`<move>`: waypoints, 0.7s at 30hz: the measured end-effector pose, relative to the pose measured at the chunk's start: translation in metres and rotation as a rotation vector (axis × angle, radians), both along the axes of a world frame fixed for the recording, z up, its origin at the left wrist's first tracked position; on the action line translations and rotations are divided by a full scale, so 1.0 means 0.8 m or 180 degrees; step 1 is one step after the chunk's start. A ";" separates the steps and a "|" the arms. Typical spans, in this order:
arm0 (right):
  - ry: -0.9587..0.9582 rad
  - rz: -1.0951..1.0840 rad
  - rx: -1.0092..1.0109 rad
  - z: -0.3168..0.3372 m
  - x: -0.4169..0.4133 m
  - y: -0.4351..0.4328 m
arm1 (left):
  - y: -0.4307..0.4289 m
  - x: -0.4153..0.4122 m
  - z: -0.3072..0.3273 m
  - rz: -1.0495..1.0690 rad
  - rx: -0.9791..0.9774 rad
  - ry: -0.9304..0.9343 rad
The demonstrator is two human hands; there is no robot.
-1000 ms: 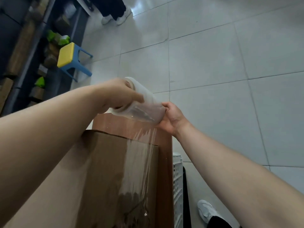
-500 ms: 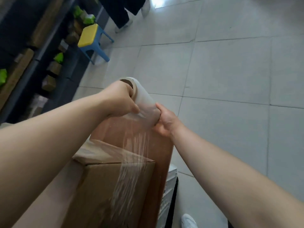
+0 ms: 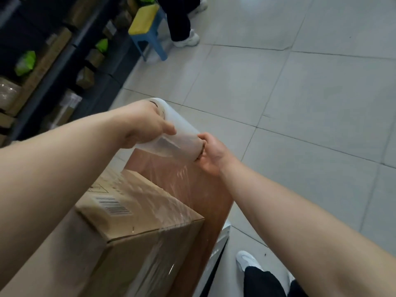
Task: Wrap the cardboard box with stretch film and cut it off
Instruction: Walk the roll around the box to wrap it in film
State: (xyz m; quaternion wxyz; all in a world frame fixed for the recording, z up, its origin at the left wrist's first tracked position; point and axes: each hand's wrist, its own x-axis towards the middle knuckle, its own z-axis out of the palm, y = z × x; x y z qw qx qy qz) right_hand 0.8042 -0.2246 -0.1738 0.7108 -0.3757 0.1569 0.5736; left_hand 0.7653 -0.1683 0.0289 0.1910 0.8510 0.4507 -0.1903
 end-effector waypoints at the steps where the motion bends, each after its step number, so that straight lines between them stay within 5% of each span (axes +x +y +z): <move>1: -0.0046 0.0072 -0.0009 0.002 0.001 0.008 | 0.006 0.000 0.002 -0.0010 0.0071 0.0052; 9: 0.0061 0.0289 0.0159 0.010 -0.001 0.064 | 0.060 -0.002 0.006 0.0051 -0.0014 0.0231; 16: 0.0164 0.0393 -0.0015 0.013 -0.001 0.100 | 0.110 0.002 -0.001 0.1212 -0.0651 -0.0424; 21: 0.0042 0.0637 -0.0141 0.013 0.012 0.125 | 0.131 0.002 -0.004 0.0657 -0.0237 -0.0140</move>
